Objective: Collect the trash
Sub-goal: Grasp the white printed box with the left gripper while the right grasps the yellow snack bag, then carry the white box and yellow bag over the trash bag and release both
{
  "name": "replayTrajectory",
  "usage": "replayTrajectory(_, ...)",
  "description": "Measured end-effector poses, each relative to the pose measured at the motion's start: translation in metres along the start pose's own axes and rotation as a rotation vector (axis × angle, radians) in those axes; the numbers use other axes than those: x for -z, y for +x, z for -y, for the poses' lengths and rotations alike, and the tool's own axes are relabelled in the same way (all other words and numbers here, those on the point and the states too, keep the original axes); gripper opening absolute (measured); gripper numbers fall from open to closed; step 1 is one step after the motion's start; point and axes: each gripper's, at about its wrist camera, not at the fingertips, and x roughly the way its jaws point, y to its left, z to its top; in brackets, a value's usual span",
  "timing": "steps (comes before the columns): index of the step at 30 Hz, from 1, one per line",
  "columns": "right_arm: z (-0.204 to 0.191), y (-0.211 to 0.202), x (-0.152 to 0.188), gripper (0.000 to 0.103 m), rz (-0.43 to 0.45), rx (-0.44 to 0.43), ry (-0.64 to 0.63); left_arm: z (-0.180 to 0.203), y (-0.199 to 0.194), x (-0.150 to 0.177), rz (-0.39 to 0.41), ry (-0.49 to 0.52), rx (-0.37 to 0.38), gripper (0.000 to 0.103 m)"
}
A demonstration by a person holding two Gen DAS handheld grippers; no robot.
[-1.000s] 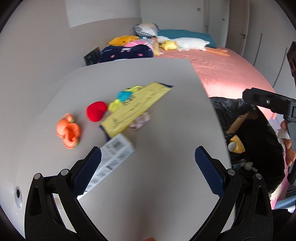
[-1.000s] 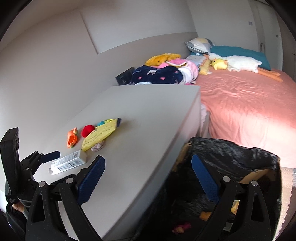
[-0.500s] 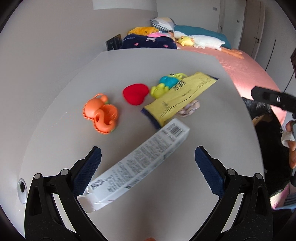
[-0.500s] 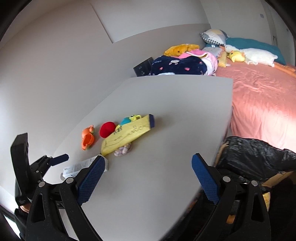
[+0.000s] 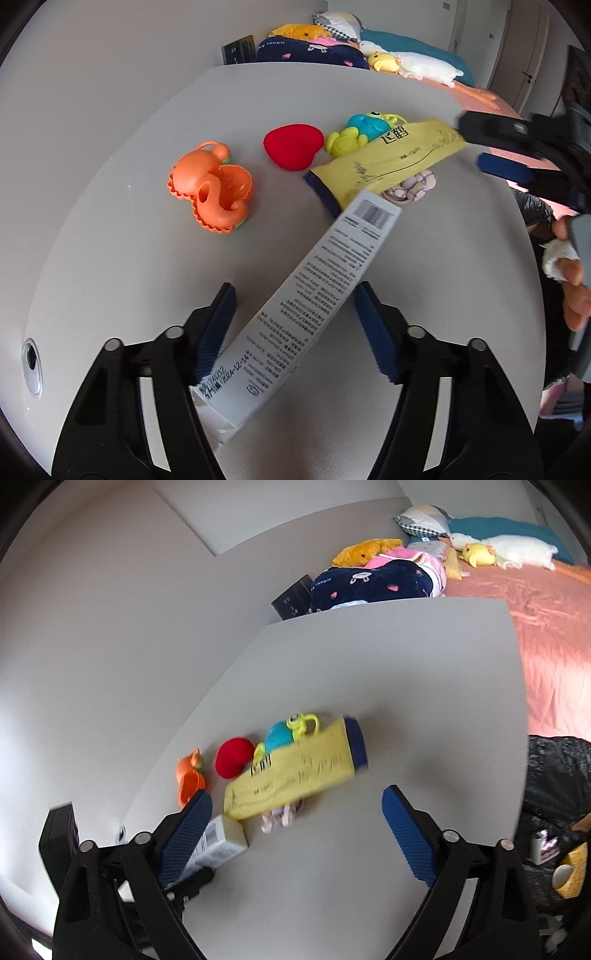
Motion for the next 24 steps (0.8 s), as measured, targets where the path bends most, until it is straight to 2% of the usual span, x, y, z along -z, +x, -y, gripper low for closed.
replayTrajectory(5,0.005,0.019,-0.004,0.084,-0.017,-0.015,0.07,0.001,-0.002,0.001,0.01,-0.005,-0.006,0.05)
replayTrajectory(8,0.011,0.03,-0.003,0.074,-0.051,-0.038,0.124,0.0,-0.002,0.0,0.01,-0.022,-0.016,0.046)
replayTrajectory(10,0.013,0.035,-0.002,0.055,-0.068,-0.056,0.149,-0.001,-0.002,0.0,0.005,-0.032,-0.02,0.043)
replayTrajectory(11,0.012,0.038,0.0,0.051,-0.075,-0.055,0.147,-0.001,-0.002,0.0,0.003,-0.039,-0.02,0.042)
replayTrajectory(12,0.011,0.037,0.001,0.04,-0.075,-0.058,0.144,-0.002,-0.003,-0.001,0.001,-0.044,-0.017,0.041)
replayTrajectory(14,0.01,0.035,0.002,0.035,-0.063,-0.065,0.137,-0.004,-0.003,-0.001,-0.006,-0.064,-0.009,0.037)
replayTrajectory(16,0.008,0.029,0.001,0.025,-0.042,-0.077,0.122,-0.007,-0.004,-0.002,-0.018,-0.091,0.008,0.033)
replayTrajectory(18,0.005,0.021,-0.001,0.021,-0.009,-0.088,0.103,-0.009,-0.006,-0.003,-0.016,-0.113,0.02,0.027)
replayTrajectory(21,-0.001,0.006,-0.002,0.015,0.04,-0.095,0.064,-0.009,-0.013,-0.004,0.022,-0.133,0.034,0.027)
replayTrajectory(24,-0.006,-0.008,-0.003,0.012,0.08,-0.098,0.022,-0.008,-0.027,-0.008,0.092,-0.156,0.045,0.027)
